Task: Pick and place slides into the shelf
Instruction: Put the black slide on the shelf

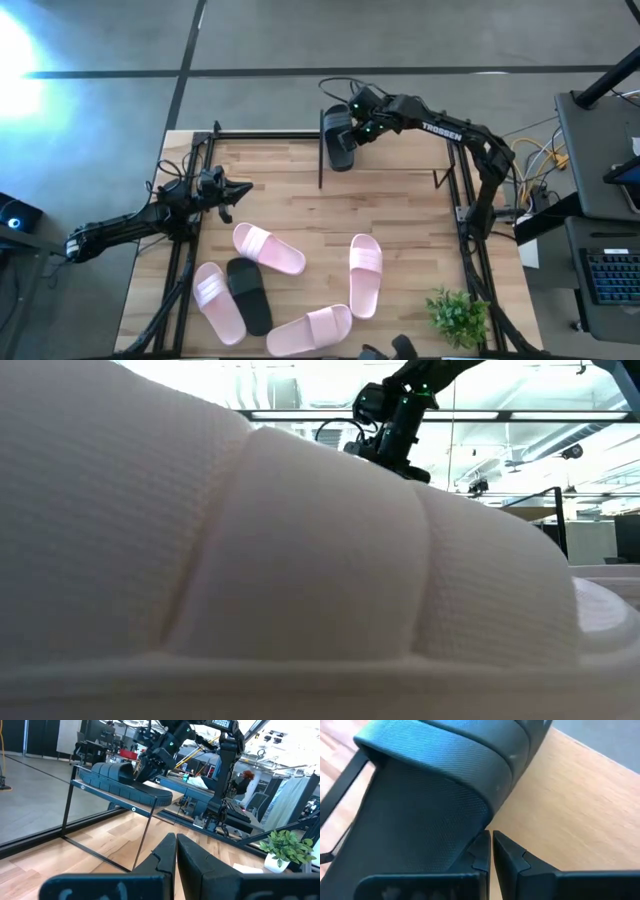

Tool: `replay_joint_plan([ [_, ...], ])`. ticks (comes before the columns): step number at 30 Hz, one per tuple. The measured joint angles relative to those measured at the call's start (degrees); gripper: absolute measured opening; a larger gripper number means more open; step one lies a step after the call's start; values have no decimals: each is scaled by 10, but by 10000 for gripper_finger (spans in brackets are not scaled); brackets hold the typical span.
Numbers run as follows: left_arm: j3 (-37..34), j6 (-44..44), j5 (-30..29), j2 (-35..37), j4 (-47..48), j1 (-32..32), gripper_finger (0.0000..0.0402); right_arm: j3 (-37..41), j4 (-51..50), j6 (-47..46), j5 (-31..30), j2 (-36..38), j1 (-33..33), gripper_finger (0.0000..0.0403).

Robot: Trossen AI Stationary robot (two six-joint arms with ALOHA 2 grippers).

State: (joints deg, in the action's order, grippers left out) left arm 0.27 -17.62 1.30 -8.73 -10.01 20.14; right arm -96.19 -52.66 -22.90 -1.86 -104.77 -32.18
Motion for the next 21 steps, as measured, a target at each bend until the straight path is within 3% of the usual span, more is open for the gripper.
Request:
replay_joint_plan([
  [10,0,0,0,0,0,0,0,0,8,4,39,0,5,13],
  [21,0,0,0,0,0,0,0,0,-40,11,-27,23,5,13],
])
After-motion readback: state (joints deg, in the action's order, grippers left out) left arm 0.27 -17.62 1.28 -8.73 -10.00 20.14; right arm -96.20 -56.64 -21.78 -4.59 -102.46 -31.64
